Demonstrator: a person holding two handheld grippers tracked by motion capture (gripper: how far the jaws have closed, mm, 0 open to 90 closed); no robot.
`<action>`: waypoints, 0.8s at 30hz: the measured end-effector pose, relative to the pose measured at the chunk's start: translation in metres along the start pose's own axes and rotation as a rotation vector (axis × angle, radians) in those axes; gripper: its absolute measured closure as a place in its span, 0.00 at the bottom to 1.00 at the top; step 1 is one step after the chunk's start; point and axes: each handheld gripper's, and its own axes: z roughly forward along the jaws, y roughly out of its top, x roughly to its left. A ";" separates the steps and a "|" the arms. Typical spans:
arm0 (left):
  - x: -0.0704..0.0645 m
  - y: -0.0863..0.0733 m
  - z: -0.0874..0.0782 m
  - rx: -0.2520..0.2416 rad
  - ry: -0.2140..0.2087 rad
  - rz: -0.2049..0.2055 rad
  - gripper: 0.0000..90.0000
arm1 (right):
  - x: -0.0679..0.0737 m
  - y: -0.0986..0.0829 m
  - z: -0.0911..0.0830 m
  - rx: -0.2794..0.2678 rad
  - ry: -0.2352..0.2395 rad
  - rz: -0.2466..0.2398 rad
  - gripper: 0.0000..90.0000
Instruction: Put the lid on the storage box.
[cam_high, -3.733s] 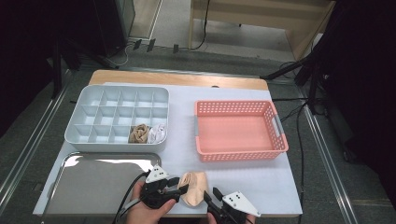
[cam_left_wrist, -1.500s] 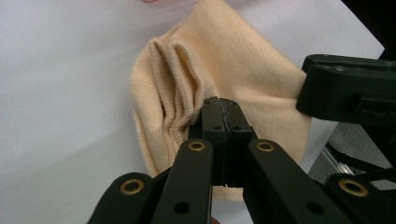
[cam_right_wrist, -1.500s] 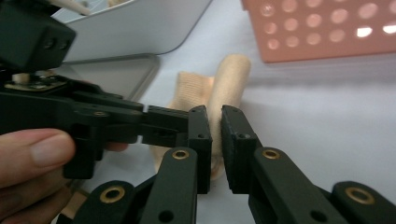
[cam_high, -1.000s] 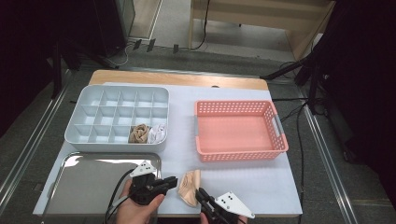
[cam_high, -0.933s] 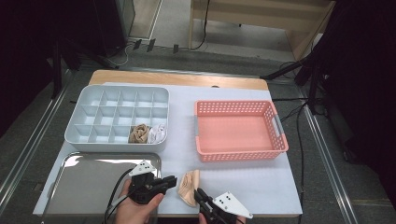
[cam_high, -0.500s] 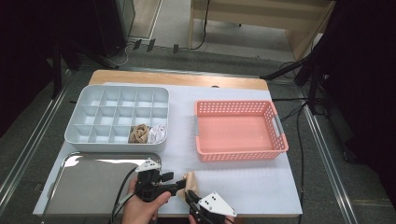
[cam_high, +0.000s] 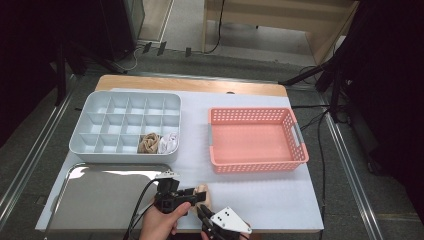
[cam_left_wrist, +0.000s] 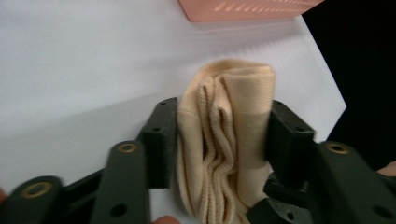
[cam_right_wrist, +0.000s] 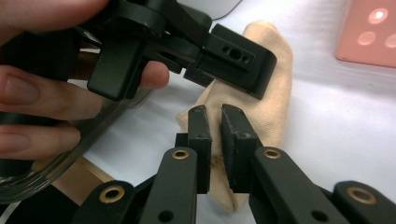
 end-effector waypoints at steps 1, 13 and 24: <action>0.000 0.000 0.000 -0.001 -0.005 -0.003 0.68 | 0.000 0.000 0.000 0.001 0.001 -0.001 0.92; 0.000 -0.002 -0.015 -0.071 -0.009 0.066 0.81 | -0.008 0.009 -0.011 -0.040 0.030 0.016 0.81; 0.009 0.006 -0.047 -0.154 0.012 0.109 0.81 | -0.046 0.022 -0.029 -0.098 -0.044 0.072 0.74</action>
